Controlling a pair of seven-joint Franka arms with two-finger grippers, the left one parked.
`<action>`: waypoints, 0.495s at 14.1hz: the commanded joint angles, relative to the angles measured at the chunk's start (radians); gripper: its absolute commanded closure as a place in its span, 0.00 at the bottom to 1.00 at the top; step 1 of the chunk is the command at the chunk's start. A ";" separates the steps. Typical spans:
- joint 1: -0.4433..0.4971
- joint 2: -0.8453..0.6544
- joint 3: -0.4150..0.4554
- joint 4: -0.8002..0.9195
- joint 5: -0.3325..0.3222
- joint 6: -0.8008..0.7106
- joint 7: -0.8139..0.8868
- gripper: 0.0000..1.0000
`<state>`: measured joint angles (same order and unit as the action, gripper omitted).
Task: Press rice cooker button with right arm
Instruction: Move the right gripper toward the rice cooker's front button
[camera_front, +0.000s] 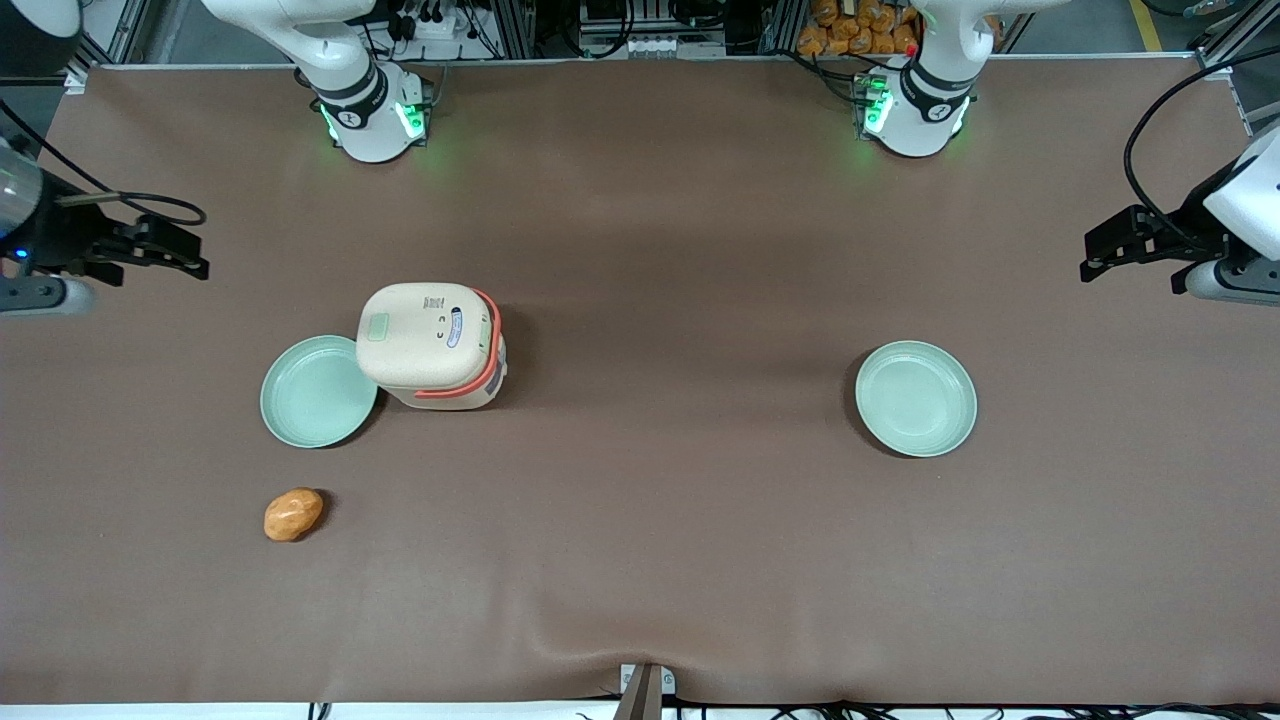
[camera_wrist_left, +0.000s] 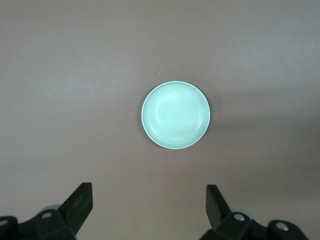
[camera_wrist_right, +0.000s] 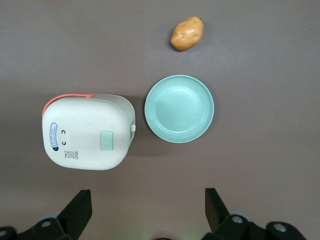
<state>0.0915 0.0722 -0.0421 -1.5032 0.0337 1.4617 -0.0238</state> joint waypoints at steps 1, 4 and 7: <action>0.043 0.021 -0.005 -0.003 0.005 0.049 0.002 0.00; 0.071 0.054 -0.005 -0.038 0.006 0.063 0.002 0.00; 0.086 0.089 -0.005 -0.078 0.014 0.080 0.012 0.38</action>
<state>0.1623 0.1488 -0.0403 -1.5518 0.0339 1.5250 -0.0234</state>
